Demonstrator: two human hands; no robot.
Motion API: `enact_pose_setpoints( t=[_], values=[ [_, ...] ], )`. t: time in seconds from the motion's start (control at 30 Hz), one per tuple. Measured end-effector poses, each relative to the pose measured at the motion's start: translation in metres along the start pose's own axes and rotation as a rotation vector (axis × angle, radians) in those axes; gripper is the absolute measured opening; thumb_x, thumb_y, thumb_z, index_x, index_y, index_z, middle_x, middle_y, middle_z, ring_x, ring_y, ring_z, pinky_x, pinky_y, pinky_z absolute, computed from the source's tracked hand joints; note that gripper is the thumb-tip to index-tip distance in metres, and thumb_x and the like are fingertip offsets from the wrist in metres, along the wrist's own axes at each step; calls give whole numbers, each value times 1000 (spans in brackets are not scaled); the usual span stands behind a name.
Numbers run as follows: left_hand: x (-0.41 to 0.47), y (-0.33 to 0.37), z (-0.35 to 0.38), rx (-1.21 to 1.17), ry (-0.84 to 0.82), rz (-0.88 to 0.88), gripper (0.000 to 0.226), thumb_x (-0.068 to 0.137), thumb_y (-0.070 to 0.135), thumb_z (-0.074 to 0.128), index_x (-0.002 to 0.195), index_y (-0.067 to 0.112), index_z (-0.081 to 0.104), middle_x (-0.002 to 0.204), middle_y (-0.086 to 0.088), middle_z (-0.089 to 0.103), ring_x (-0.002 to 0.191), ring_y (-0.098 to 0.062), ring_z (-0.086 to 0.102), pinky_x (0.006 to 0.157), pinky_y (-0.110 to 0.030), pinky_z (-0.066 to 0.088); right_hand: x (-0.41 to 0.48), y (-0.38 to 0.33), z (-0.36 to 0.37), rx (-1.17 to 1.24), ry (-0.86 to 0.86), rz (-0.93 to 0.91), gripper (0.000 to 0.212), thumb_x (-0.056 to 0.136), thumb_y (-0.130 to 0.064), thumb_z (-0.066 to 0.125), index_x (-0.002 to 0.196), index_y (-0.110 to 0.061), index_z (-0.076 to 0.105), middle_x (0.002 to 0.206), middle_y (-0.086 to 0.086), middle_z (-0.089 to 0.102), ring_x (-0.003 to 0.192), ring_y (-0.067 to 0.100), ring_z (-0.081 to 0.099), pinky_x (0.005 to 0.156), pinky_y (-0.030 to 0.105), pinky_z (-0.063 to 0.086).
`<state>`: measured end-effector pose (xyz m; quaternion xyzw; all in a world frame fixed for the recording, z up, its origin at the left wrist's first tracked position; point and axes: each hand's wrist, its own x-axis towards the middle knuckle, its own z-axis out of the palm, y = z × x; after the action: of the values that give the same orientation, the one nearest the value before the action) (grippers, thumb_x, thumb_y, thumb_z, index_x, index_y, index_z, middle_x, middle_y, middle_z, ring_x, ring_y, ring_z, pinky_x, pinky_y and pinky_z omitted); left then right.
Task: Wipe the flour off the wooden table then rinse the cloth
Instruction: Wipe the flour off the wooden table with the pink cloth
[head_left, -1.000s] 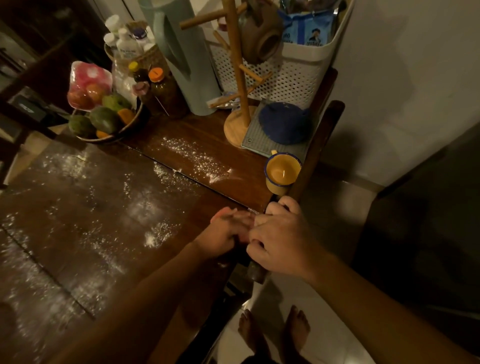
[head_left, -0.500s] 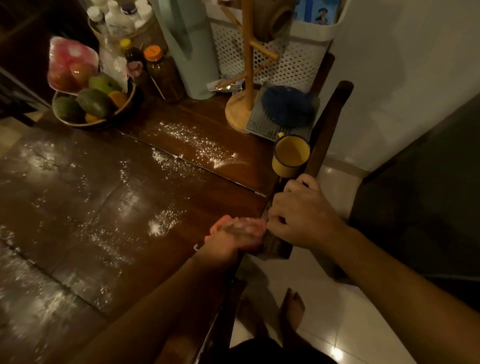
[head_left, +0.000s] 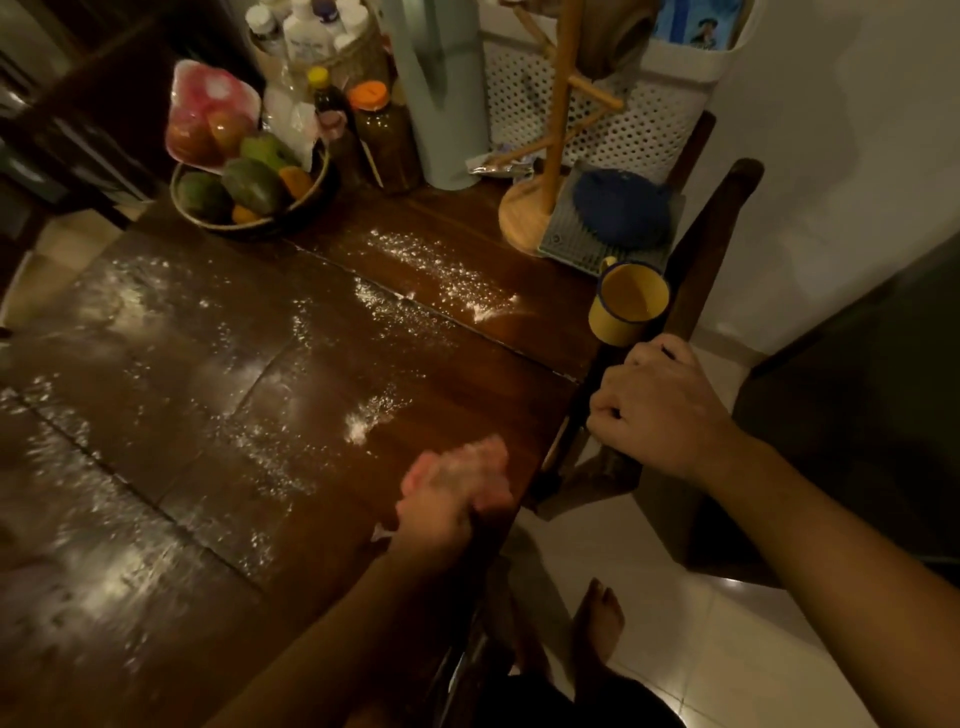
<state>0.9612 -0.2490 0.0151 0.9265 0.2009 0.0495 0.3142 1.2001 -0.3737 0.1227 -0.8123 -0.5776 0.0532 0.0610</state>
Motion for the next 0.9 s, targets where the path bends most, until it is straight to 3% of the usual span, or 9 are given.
enact_pose_setpoints(
  t=[0.07, 0.13, 0.27, 0.37, 0.43, 0.53, 0.63, 0.77, 0.9],
  values=[
    [-29, -1, -6, 146, -220, 294, 50, 83, 5, 65, 126, 30, 61, 135, 9, 57, 130, -19, 49, 107, -56, 37, 3, -4, -5, -51, -96, 40, 43, 84, -38, 35, 43, -30, 27, 51, -10, 36, 72, 14, 40, 91, 33, 24],
    [-50, -18, -27, 50, -244, 361, 35, 87, 21, 58, 120, 28, 64, 132, 16, 59, 133, -3, 42, 120, -37, 24, 6, -6, -10, -163, -204, 43, 45, 90, -39, 32, 47, -26, 34, 56, -7, 42, 77, 15, 42, 95, 35, 26],
    [-87, -65, -67, -267, 188, -142, 36, 86, -1, 63, 102, 29, 75, 118, 22, 67, 116, 1, 60, 104, -37, 48, 15, -12, -18, -258, -354, 50, 45, 95, -40, 38, 55, -21, 45, 58, -4, 44, 71, 10, 37, 90, 35, 24],
    [-108, -86, -60, -79, 550, -663, 54, 90, -5, 58, 122, 38, 63, 131, 19, 62, 110, -9, 64, 93, -46, 53, 24, -23, -22, -239, -450, 80, 37, 92, -40, 41, 60, -21, 44, 60, -4, 41, 65, 9, 35, 84, 37, 26],
    [-108, -75, -44, -14, 603, -722, 55, 93, 2, 56, 130, 42, 53, 132, 11, 62, 109, -15, 64, 92, -49, 53, 30, -33, -21, -194, -514, 59, 32, 91, -41, 45, 64, -24, 48, 63, -7, 47, 67, 7, 43, 82, 37, 29],
    [-101, -37, -29, 149, 108, -542, 41, 101, 42, 47, 141, 32, 47, 141, 10, 55, 125, -11, 56, 104, -41, 45, 40, -44, -16, 3, -617, 31, 17, 91, -41, 52, 77, -35, 59, 78, -13, 61, 72, 2, 54, 74, 29, 35],
    [-108, -31, -21, 97, -373, -354, 59, 91, 54, 21, 149, 46, 30, 160, 30, -1, 149, -6, 7, 122, -41, 2, 49, -55, -8, 209, -715, 54, 10, 91, -40, 56, 84, -37, 63, 84, -13, 65, 74, 4, 63, 65, 24, 45],
    [-109, -47, -41, -228, 225, -715, 48, 99, 48, 40, 147, 39, 40, 162, 11, 24, 148, -18, 26, 122, -45, 12, 71, -58, 12, 404, -760, 43, 10, 92, -29, 59, 95, -38, 63, 99, -7, 66, 87, 11, 66, 71, 29, 57],
    [-47, -61, -40, 70, 540, -1014, 62, 95, 9, 45, 151, 31, 31, 161, 9, 20, 149, -20, 24, 120, -52, 20, 100, -40, 34, 105, -721, -100, 44, 91, -41, 58, 134, -42, 45, 148, 0, 43, 145, 24, 27, 114, 46, 33]
  ],
)
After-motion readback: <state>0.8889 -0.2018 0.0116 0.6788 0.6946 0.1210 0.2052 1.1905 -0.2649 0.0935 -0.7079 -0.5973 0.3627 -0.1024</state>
